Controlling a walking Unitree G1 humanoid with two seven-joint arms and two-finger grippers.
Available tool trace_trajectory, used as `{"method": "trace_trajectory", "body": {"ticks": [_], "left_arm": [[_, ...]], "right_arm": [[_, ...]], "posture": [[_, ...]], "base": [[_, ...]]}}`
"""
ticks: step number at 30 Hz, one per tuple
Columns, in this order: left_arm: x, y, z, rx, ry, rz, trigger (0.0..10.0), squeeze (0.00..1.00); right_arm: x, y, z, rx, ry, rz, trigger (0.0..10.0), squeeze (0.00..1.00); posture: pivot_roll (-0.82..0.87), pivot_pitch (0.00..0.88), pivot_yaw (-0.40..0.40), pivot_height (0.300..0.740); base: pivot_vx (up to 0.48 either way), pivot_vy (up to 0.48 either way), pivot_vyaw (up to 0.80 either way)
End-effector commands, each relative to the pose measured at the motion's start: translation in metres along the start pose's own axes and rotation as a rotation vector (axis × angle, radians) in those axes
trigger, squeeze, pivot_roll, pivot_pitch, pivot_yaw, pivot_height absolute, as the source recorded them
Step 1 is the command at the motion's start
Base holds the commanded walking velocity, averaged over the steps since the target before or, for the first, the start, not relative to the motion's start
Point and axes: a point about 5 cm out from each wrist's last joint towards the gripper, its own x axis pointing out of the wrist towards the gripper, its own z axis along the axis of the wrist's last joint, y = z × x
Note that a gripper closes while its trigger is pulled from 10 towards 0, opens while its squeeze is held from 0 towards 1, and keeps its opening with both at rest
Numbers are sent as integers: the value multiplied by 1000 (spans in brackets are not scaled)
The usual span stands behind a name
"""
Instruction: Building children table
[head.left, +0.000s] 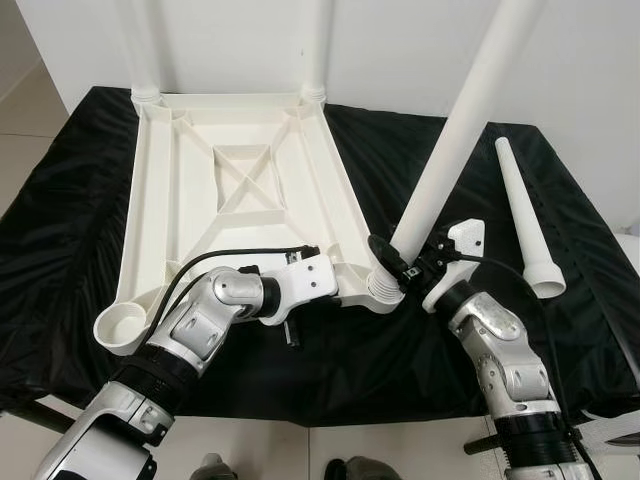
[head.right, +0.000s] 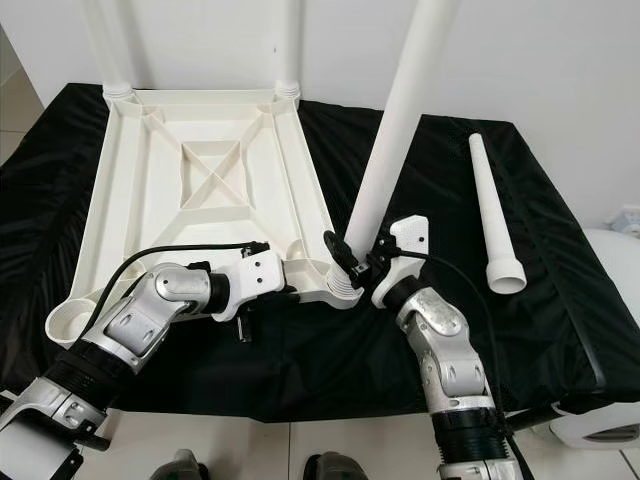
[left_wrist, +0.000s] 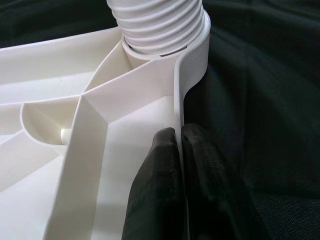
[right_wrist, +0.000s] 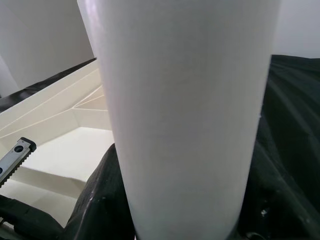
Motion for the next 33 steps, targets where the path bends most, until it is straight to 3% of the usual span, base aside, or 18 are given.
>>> {"method": "trace_trajectory", "body": {"ticks": [1,12,33], "left_arm": [[-4,0,-16,-50,52,37,10000,0],[-4,1,-14,-47,49,32,10000,0],[-7,1,-11,-49,44,40,10000,0]], "right_arm": [[-11,0,-35,59,173,-68,10000,0],[-2,-4,-26,40,116,-179,10000,0],[18,17,-8,-14,1,-343,10000,0]], "posture": [[8,68,-61,740],[12,73,-60,740],[26,88,-67,740]], "base": [[0,0,0],[0,0,0],[0,0,0]]}}
